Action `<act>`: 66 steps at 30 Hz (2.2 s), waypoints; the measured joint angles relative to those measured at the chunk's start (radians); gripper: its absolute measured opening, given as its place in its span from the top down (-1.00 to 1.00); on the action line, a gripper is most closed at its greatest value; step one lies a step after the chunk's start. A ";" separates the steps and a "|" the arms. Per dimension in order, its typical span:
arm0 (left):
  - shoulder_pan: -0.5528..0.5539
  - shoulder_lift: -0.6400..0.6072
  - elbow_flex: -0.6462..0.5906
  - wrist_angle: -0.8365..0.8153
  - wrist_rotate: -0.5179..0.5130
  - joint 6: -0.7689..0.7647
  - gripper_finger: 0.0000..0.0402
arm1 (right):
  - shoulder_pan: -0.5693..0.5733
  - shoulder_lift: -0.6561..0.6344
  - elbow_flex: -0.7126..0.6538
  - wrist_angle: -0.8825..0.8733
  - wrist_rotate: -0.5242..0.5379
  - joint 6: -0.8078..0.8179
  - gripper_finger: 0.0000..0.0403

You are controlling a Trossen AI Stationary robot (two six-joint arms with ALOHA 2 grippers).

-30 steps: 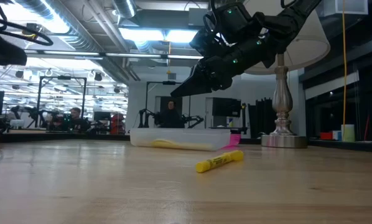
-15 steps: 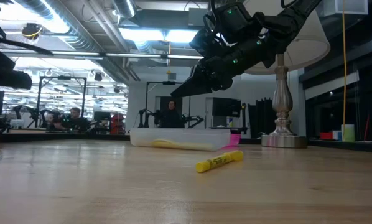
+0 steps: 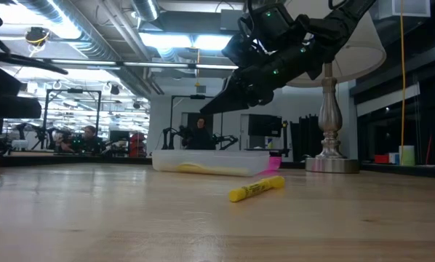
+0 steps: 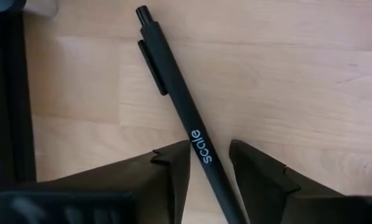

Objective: Pick & place school supplies into a supply box
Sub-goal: Put the black pen into the pink supply box

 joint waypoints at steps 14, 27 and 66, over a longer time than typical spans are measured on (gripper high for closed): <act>-0.005 -0.024 -0.006 0.003 -0.100 0.151 0.94 | 0.000 0.000 0.000 0.000 -0.044 0.000 0.83; -0.003 -0.070 -0.014 0.048 -0.304 0.340 0.93 | 0.000 -0.026 -0.001 -0.083 -0.036 -0.019 0.83; 0.342 -0.232 -0.151 0.901 -0.296 2.082 0.93 | 0.189 -0.242 -0.290 0.100 0.292 0.376 0.97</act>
